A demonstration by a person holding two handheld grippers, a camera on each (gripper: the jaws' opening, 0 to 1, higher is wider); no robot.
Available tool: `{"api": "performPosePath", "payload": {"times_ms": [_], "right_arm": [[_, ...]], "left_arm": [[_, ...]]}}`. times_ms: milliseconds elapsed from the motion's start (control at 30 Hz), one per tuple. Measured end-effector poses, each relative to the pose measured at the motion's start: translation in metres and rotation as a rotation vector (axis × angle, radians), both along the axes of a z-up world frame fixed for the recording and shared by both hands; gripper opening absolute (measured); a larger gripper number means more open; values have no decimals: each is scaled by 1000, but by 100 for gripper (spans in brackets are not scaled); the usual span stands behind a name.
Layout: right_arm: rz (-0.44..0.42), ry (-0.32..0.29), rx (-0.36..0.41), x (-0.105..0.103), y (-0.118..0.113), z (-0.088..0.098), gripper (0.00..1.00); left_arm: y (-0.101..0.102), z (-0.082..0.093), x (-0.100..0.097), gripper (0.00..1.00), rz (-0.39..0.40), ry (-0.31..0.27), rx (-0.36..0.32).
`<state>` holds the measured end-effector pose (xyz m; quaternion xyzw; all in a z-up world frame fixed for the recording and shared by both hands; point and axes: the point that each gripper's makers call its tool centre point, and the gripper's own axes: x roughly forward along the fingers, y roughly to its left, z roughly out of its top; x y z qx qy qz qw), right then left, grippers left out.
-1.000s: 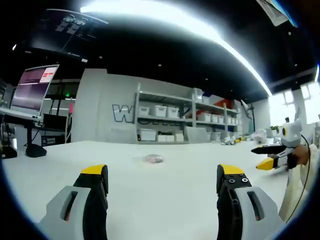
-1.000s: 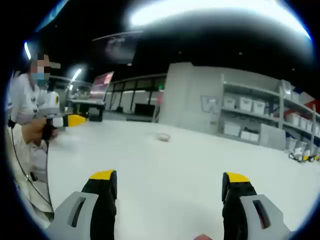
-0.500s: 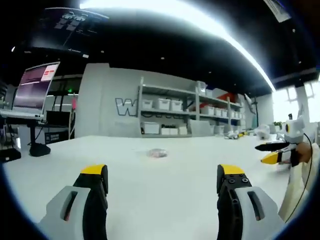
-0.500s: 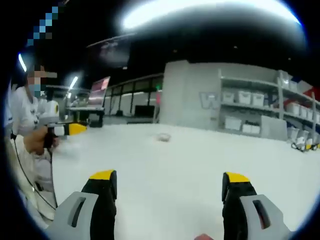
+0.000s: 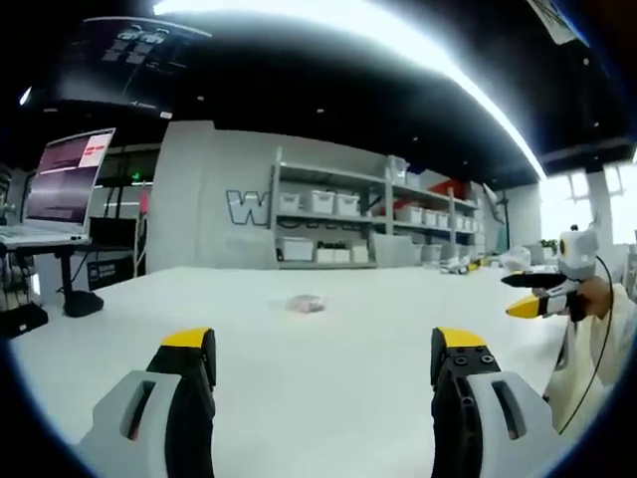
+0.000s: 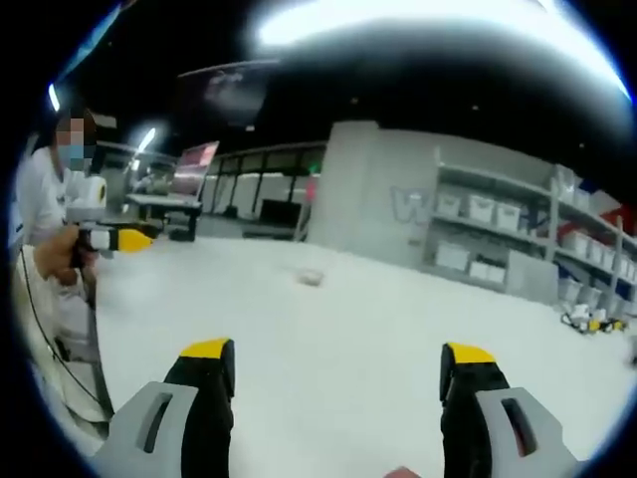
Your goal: Open the resealable bag by pulling the two sides of the seal apart until the entire bag opening is separated and visibly accessible.
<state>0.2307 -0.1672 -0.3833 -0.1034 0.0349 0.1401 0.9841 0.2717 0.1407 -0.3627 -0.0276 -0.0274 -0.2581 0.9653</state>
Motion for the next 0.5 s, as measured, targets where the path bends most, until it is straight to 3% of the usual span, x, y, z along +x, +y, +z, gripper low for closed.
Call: {"api": "performPosePath", "payload": {"times_ms": [500], "right_arm": [[-36,-1,-9,-3,-15,-1,85]], "left_arm": [[2,-3,0,87,9,13,7]]}}
